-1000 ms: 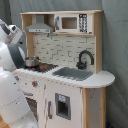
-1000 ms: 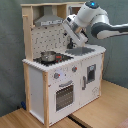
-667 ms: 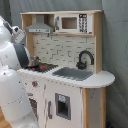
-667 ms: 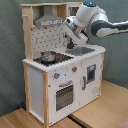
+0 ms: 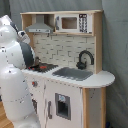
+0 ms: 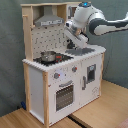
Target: Play with the kitchen
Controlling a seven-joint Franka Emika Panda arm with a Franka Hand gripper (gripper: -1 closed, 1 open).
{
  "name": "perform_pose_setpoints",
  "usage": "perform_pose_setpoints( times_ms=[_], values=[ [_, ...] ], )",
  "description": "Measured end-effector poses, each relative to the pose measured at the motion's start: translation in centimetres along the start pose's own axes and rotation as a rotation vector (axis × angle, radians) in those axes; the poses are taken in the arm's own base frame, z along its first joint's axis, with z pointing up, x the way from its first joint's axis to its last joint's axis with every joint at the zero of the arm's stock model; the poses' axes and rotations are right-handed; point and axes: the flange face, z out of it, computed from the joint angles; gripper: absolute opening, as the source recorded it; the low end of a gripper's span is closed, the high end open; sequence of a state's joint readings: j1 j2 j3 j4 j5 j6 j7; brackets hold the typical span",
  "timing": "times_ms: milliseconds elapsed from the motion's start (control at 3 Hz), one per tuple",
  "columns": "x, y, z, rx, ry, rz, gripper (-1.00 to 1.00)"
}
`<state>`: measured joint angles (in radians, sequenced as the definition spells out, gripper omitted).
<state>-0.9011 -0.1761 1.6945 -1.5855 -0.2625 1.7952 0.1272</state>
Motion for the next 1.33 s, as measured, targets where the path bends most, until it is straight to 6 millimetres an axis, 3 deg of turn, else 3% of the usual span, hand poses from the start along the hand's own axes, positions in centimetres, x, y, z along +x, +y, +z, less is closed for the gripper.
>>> perform_pose_setpoints(
  times_ms=[667,1333],
  values=[
    [0.1,1.6,2.8,0.060,-0.075,0.010,1.00],
    [1.2,1.8,5.3,0.085,-0.109,0.005,1.00]
  ],
)
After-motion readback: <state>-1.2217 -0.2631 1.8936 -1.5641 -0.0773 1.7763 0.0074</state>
